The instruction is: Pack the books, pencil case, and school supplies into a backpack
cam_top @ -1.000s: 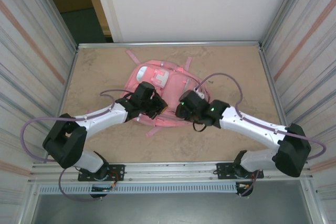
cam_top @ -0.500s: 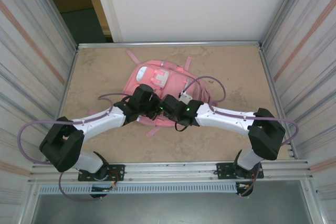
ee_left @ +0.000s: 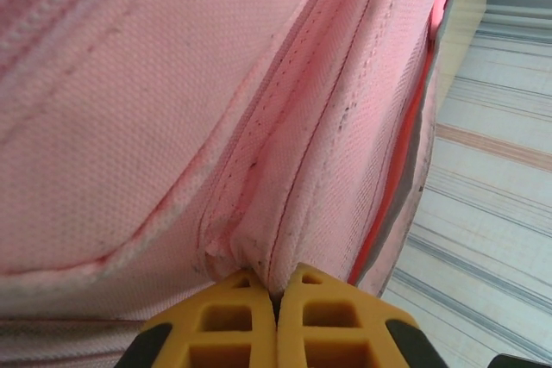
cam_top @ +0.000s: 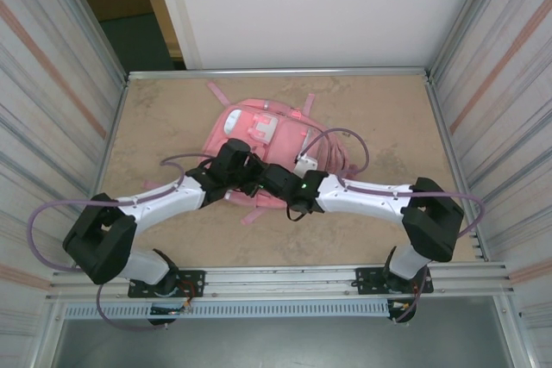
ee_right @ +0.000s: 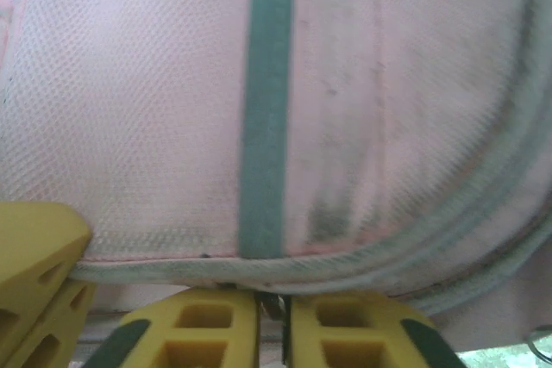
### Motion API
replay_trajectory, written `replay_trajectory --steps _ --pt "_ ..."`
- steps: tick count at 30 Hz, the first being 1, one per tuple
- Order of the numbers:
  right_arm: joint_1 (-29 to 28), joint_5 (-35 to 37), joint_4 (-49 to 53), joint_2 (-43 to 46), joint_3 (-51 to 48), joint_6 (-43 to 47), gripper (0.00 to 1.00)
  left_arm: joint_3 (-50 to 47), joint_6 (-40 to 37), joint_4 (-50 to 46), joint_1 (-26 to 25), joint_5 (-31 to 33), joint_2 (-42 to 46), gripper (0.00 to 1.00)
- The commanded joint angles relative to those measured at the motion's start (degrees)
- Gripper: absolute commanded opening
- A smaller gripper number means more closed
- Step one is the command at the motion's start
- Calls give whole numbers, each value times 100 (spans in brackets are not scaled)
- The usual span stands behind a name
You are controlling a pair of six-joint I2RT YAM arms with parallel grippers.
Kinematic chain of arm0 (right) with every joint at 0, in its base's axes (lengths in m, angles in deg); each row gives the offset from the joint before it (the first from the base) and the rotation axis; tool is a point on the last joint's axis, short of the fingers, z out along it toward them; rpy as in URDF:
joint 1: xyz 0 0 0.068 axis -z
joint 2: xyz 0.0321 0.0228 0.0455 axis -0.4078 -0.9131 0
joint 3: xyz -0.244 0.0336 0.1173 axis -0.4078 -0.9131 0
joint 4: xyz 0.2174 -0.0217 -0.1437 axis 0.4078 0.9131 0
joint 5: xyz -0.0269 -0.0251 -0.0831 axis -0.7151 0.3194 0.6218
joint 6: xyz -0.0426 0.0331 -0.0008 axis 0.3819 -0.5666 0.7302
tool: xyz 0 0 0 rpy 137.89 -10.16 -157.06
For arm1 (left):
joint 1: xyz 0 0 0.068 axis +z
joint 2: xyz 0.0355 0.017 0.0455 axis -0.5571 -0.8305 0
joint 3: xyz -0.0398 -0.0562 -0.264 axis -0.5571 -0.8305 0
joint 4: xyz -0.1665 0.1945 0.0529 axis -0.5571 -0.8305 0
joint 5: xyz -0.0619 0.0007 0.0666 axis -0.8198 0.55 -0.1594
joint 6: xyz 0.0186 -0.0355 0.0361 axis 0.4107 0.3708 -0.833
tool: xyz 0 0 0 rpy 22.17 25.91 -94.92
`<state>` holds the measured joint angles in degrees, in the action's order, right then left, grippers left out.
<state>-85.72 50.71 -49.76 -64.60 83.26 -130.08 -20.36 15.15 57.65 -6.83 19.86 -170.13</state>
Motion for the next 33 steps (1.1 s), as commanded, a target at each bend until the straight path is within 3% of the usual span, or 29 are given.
replay_trajectory --steps 1,6,9,14,20,24,26,29,30,32,33 --pt "135 722 560 295 -275 443 5 -13 -280 -100 70 -189 387 0" --pt "280 538 73 696 -600 2028 0 78 -454 -189 134 -413 228 0" --pt "611 -627 -282 1000 -762 3277 0 69 -797 -292 280 -337 233 0" --pt "1075 -1733 -128 1592 -1148 4650 0 691 -2569 -1146 729 9 -172 0" --pt "2001 -3044 13 2144 -1517 5264 0 1248 -3516 -999 1199 -850 -1061 0" --pt "1959 -3897 -389 1898 -1591 5349 0 1824 -4027 -1032 1394 -1156 -1713 0" --pt "1729 -3933 -635 1593 -1495 5294 0 2311 -4209 -1340 1592 -1452 -2086 11" --pt "1405 -3234 -441 1073 -1018 5133 0 2315 -3992 -1418 1765 -1438 -2053 11" --pt "1334 -2974 -315 948 -865 5077 2 2217 -3910 -1371 1766 -1398 -1938 12" --pt "1308 -2867 -280 845 -734 5198 29 2008 -3697 -1443 1767 -1382 -1648 21" --pt "1326 -2888 -303 848 -722 5345 36 1908 -3632 -1454 1770 -1453 -1525 26"
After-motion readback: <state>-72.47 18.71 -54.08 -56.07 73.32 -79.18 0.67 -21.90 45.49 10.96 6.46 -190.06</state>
